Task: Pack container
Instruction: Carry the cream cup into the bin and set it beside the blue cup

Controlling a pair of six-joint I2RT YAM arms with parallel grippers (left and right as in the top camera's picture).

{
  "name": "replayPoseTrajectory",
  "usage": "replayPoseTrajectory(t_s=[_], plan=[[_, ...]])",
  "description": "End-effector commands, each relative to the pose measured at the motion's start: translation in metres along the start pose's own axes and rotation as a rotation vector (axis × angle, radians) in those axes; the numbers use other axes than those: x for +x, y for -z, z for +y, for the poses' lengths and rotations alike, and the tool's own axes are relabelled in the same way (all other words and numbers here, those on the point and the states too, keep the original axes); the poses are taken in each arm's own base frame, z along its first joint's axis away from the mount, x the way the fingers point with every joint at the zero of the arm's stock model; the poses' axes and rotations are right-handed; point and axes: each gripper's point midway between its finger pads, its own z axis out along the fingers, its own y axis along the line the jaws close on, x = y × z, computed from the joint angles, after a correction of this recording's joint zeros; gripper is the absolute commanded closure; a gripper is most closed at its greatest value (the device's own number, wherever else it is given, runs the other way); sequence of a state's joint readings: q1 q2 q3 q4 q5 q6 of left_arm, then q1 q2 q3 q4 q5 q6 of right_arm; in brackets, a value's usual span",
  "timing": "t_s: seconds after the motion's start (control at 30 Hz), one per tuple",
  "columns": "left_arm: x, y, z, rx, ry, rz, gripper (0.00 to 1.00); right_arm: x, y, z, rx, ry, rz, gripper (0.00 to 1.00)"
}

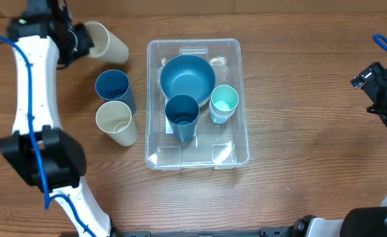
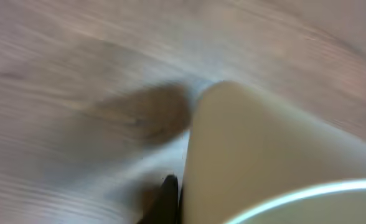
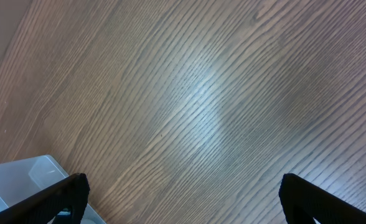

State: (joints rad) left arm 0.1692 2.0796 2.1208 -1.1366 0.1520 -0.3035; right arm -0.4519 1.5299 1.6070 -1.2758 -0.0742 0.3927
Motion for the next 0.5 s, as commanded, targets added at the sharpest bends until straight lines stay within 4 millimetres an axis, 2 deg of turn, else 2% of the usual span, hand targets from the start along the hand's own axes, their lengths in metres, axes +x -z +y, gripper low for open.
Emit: replayPoseTrajectory(t_s=[0.0, 0.1, 0.2, 0.3, 0.47], plan=[[-0.011, 0.154, -0.041, 0.053, -0.127, -0.232, 0.96, -0.004, 0.004, 0.001, -0.006, -0.005, -0.018, 0.0], [0.016, 0.191, -0.054, 0.074, -0.17, -0.22, 0.96, -0.004, 0.004, 0.001, -0.006, -0.005, -0.017, 0.0], [0.057, 0.213, -0.07, 0.093, -0.258, -0.157, 0.96, -0.004, 0.004, 0.001, -0.006, -0.005, -0.017, 0.0], [0.096, 0.22, -0.084, 0.104, -0.371, -0.064, 0.96, -0.004, 0.004, 0.001, -0.006, -0.006, -0.017, 0.0], [0.128, 0.217, -0.116, 0.135, -0.514, -0.02, 0.96, -0.004, 0.004, 0.001, -0.006, -0.005, -0.018, 0.0]])
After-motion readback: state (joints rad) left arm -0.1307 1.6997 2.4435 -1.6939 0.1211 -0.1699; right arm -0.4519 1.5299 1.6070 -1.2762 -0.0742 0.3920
